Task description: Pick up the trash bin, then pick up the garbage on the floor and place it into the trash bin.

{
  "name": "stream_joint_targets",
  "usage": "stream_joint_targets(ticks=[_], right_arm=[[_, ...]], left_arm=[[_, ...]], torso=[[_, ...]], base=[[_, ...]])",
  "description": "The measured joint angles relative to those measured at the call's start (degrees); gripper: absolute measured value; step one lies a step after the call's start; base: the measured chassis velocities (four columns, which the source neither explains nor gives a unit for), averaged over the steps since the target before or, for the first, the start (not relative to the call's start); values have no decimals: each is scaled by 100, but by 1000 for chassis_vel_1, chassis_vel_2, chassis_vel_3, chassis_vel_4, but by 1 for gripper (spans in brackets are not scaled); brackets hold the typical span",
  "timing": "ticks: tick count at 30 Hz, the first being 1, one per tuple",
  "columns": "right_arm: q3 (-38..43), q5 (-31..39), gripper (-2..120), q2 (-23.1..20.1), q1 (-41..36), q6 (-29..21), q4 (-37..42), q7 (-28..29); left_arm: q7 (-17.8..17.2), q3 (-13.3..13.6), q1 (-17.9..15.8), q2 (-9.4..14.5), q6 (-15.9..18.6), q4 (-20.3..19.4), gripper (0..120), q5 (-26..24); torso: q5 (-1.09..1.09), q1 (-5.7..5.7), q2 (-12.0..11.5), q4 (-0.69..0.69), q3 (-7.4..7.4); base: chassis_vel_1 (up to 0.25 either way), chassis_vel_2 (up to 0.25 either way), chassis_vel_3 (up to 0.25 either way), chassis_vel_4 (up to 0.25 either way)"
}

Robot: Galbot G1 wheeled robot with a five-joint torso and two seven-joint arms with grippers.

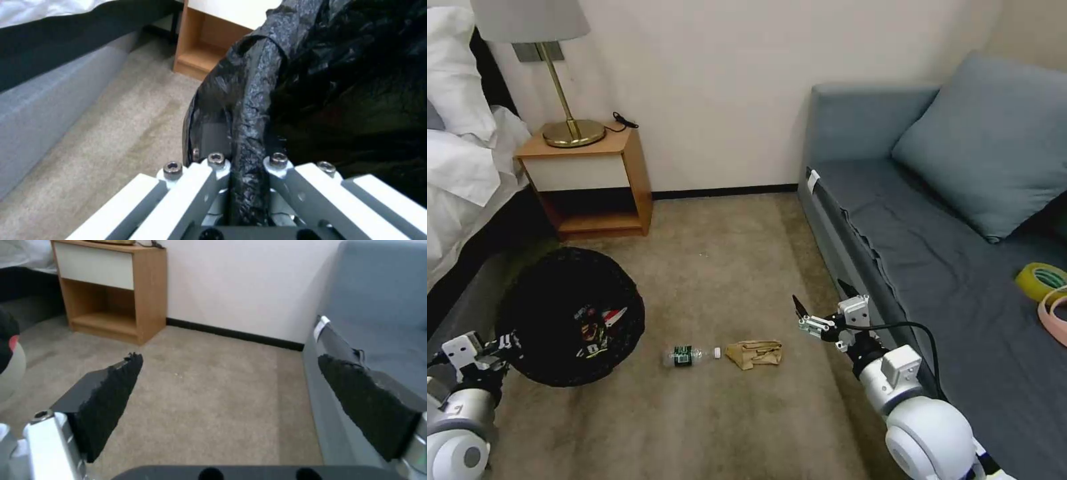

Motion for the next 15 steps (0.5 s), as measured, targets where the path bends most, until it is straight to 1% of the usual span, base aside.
stream_joint_targets(ticks=[6,11,13,15], right_arm=[[-98,247,100,-179,160,-35,-66,-12],[-279,504,100,-436,440,-46,-250,-16],[-485,670,100,-665,786,-34,-437,-75],[-516,703,100,-695,839,-26,-465,-87]], left_arm=[[14,-10,7,26,-2,18,1,11],[30,8,25,24,-13,9,1,46],[90,14,72,11,-56,9,1,104],[99,14,80,10,-64,9,1,111]], torso=[[0,0,0,-1,0],[0,0,0,-1,0],[0,0,0,-1,0],[0,0,0,-1,0]], base=[[-87,62,65,-74],[-67,59,59,-55],[-15,27,3,-26],[0,0,0,0]])
